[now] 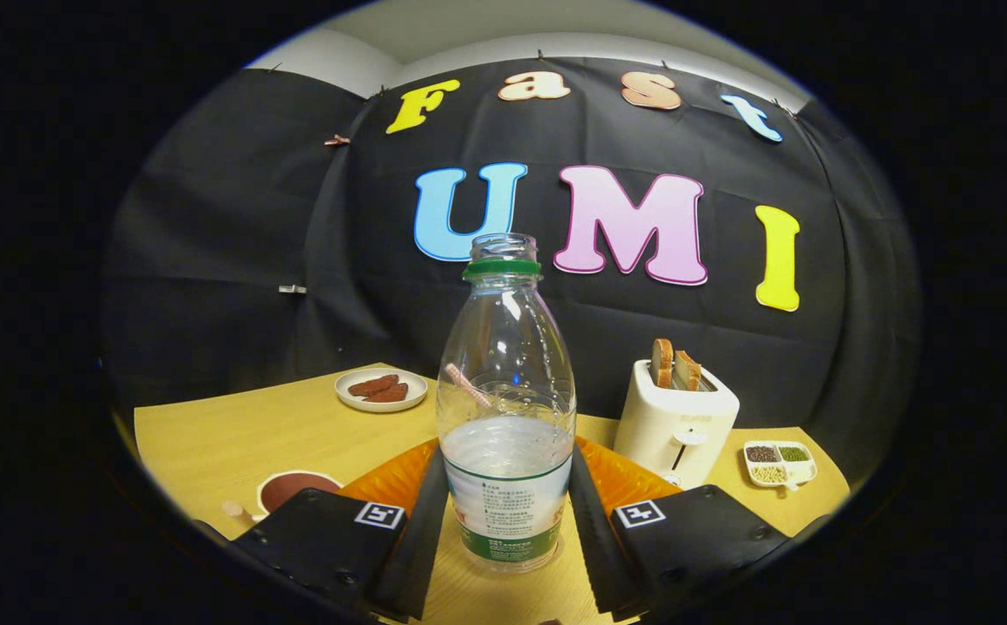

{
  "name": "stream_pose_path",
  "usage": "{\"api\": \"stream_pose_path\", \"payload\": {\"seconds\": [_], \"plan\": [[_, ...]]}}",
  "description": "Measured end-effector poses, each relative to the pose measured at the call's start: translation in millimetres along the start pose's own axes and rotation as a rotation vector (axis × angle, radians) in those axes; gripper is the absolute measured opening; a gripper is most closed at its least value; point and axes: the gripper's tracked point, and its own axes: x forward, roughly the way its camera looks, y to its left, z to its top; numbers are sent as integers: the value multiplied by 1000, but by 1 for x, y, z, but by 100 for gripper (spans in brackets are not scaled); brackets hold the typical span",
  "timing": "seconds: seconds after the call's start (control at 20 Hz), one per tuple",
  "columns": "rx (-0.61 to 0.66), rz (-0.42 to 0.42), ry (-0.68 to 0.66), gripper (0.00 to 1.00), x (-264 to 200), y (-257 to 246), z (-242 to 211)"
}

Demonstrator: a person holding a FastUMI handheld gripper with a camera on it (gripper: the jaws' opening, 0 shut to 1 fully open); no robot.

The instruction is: Take the bottle from table, then pour the juice into the cup, finally place the bottle on the coaster

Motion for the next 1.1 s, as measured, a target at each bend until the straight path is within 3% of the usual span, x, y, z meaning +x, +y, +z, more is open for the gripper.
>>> {"api": "stream_pose_path", "payload": {"seconds": [0.25, 0.8, 1.1], "plan": [[-11, -41, -13, 73, 14, -10, -12], [-91, -23, -19, 74, 25, -1, -39], [-49, -27, 3, 75, 31, -7, -51]]}}
